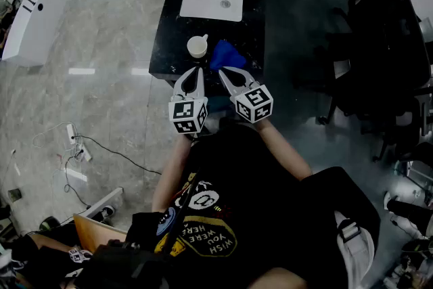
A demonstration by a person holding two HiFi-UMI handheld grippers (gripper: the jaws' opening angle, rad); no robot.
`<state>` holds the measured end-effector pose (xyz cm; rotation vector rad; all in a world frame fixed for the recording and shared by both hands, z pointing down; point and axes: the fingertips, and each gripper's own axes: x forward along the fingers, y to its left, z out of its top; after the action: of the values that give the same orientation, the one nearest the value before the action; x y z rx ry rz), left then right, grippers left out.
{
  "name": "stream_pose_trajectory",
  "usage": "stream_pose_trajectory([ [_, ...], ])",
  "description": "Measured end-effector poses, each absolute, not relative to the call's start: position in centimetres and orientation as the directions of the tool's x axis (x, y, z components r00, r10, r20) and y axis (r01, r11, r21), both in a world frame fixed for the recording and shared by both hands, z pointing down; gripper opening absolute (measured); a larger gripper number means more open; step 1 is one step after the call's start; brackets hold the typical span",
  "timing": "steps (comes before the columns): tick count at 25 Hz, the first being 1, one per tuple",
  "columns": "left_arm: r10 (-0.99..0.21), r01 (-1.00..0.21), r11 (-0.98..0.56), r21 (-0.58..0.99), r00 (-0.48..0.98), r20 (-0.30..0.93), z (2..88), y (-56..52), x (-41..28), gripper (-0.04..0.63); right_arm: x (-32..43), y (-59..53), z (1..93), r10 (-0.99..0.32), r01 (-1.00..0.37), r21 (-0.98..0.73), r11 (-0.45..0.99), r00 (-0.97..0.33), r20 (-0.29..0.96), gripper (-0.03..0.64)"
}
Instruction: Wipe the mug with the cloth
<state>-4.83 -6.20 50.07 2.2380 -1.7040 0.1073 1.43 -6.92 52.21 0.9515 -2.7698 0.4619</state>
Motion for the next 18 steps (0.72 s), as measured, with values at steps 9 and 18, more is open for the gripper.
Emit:
stream_pose_trajectory([
  [9, -0.925, -0.950, -0.236, 0.206, 0.285, 0.252, 50.1, -6.4, -5.4, 0.005, 0.8, -7.1, 52.5, -0.566, -0.623, -0.230, 0.747, -0.778, 0.271, 0.002],
  [18, -0.922, -0.951, -0.227, 0.212, 0.280, 0.268, 51.2, -5.8, -7.2, 0.005, 0.3, -6.8, 53.7, -0.579, -0.635, -0.223, 0.740, -0.769, 0.270, 0.002],
])
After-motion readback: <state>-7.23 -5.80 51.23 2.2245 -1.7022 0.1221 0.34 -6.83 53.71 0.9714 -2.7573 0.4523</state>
